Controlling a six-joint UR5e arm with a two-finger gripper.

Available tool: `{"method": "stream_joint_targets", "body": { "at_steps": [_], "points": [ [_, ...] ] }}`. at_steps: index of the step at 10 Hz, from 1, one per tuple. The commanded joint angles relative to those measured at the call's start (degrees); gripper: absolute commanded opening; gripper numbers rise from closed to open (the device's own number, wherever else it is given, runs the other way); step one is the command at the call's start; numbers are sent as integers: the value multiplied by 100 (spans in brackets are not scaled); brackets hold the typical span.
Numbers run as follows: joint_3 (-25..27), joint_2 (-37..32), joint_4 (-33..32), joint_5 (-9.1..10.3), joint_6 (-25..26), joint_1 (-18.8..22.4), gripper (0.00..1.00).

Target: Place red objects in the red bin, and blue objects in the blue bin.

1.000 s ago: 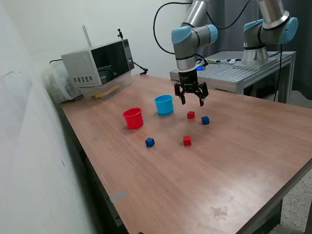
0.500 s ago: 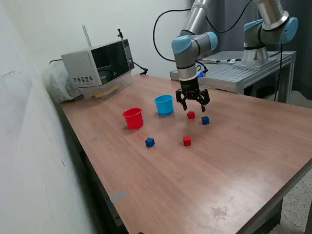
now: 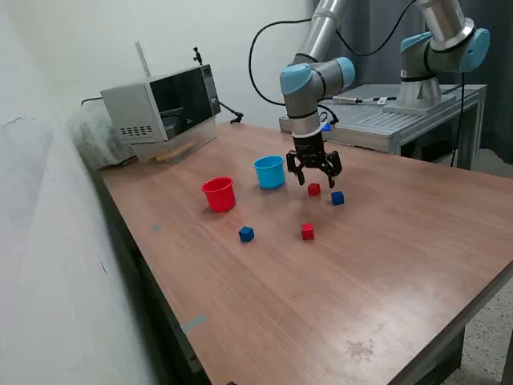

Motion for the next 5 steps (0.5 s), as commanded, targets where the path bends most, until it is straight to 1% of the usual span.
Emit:
{"method": "stream_joint_targets", "body": {
  "at_steps": [1, 2, 5],
  "points": [
    [-84, 19, 7, -8, -1, -21, 100],
    [-84, 19, 7, -8, -1, -21, 0],
    [-84, 71, 77, -52, -10, -21, 0]
  ]
}}
